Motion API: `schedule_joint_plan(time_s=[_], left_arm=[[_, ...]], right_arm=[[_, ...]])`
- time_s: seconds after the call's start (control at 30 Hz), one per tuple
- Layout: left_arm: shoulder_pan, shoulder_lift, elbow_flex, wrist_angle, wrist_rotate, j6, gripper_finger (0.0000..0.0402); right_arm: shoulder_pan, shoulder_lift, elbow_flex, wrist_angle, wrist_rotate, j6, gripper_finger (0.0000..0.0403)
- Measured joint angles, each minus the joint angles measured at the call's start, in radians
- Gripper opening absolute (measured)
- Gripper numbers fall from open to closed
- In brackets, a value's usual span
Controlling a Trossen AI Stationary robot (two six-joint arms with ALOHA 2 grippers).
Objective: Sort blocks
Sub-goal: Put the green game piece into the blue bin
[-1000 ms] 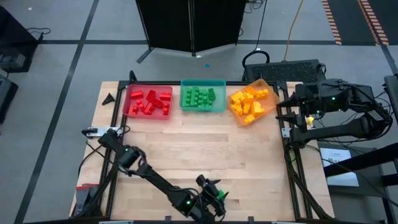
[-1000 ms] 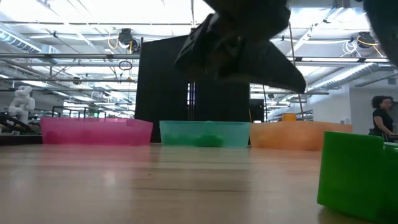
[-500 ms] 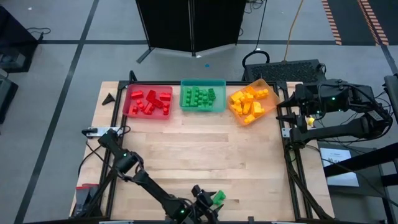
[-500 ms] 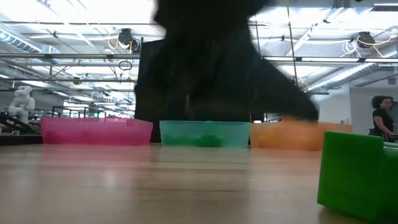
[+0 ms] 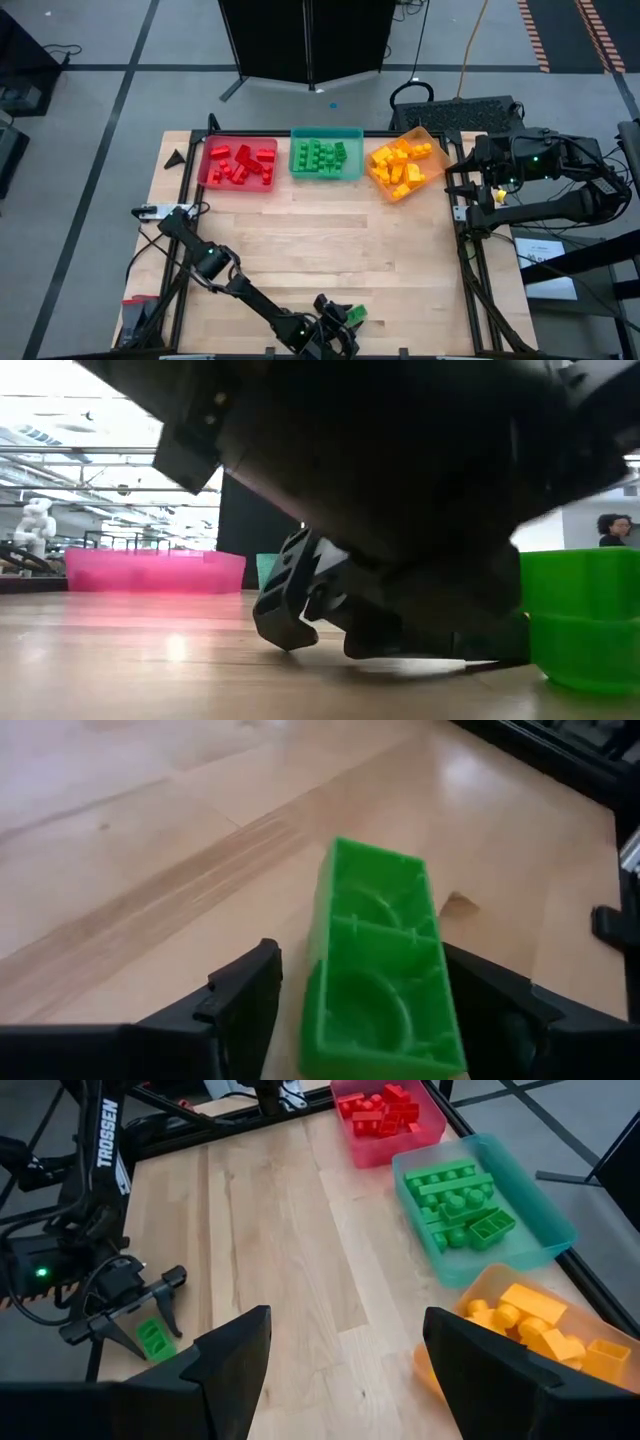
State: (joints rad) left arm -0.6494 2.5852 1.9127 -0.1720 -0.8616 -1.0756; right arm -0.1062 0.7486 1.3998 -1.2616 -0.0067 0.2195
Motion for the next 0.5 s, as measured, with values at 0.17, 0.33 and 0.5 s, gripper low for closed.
schedule_joint_plan(time_s=[0.17, 0.33, 0.5], left_arm=[[0.012, 0.001, 0.002, -0.064, 0.024, -0.083, 0.0241], [0.019, 0.003, -0.001, -0.085, 0.027, -0.084, 0.0151], [0.02, 0.002, -0.001, -0.092, 0.03, -0.091, 0.0131]], right_arm=[[0.0, 0.0, 0.0, -0.005, 0.0, 0.001, 0.0258], [0.0, 0.0, 0.0, -0.005, 0.001, 0.0, 0.0258], [0.0, 0.0, 0.0, -0.005, 0.001, 0.0, 0.0258]])
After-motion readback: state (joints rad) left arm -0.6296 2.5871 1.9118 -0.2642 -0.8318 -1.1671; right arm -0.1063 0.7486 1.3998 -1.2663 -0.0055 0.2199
